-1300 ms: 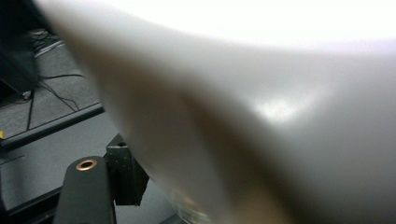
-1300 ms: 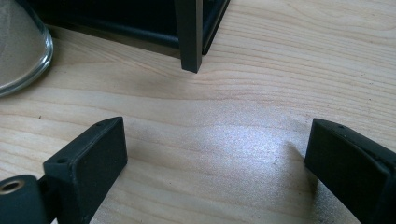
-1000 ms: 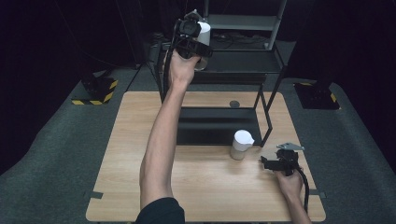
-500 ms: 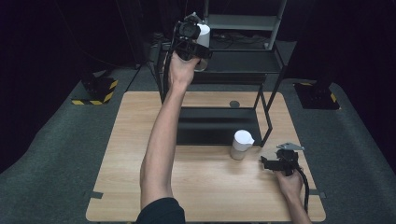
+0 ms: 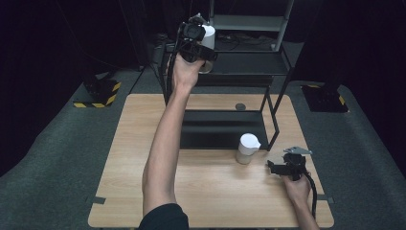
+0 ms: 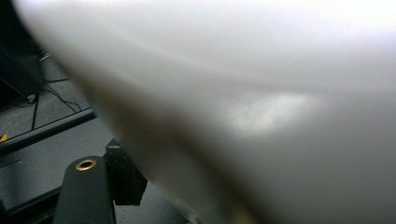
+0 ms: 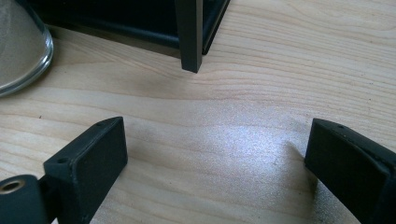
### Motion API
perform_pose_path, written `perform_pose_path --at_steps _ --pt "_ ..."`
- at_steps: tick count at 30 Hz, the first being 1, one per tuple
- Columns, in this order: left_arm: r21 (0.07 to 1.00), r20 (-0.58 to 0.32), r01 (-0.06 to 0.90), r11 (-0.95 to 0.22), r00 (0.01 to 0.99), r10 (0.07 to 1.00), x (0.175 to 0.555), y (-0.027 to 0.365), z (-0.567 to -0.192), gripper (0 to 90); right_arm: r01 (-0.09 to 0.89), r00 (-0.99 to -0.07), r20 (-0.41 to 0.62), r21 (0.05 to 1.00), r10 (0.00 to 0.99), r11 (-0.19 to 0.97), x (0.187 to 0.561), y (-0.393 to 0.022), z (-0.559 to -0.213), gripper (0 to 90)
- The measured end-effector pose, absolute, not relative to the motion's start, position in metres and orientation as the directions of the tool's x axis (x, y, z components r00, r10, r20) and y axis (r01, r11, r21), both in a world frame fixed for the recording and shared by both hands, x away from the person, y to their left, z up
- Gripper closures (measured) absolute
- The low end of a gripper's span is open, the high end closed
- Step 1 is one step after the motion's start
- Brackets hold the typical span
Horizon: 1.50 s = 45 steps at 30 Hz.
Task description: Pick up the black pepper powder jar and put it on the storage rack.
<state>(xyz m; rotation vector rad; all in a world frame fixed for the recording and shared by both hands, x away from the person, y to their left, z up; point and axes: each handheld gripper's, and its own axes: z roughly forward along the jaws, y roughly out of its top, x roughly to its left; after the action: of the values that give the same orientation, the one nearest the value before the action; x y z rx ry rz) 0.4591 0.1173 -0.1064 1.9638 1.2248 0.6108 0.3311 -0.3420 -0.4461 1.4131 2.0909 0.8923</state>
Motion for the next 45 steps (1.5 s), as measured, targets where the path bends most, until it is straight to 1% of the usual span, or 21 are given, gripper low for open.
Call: perform_pose_path --at_steps 2,4,6,13,21,30,45 --pt "0.785 0.013 0.552 -0.282 0.440 0.898 0.460 0.118 -0.107 29.0 0.632 -0.366 -0.017 0.730 0.930 0.262 0.331 -0.342 -0.446 5.1" --pt "0.792 0.019 0.541 -0.281 0.439 0.898 0.457 0.118 -0.107 23.2 0.632 -0.366 -0.017 0.730 0.930 0.261 0.331 -0.342 -0.446 5.1" --pt "0.799 0.028 0.528 -0.286 0.443 0.896 0.454 0.118 -0.107 19.2 0.632 -0.366 -0.017 0.730 0.930 0.262 0.331 -0.342 -0.446 5.1" --pt "0.811 0.055 0.503 -0.299 0.444 0.895 0.444 0.117 -0.105 14.4 0.632 -0.366 -0.017 0.730 0.930 0.262 0.331 -0.342 -0.446 5.1" --pt "0.824 0.076 0.475 -0.308 0.446 0.892 0.431 0.120 -0.107 13.7 0.632 -0.366 -0.017 0.730 0.930 0.262 0.331 -0.342 -0.446 5.1" --pt "0.829 0.058 0.473 -0.299 0.458 0.887 0.421 0.128 -0.108 12.7 0.632 -0.367 -0.018 0.729 0.930 0.263 0.331 -0.342 -0.446 5.1" --pt "0.827 0.061 0.466 -0.313 0.479 0.875 0.407 0.134 -0.115 11.5 0.631 -0.367 -0.019 0.730 0.930 0.263 0.331 -0.342 -0.446 5.1"
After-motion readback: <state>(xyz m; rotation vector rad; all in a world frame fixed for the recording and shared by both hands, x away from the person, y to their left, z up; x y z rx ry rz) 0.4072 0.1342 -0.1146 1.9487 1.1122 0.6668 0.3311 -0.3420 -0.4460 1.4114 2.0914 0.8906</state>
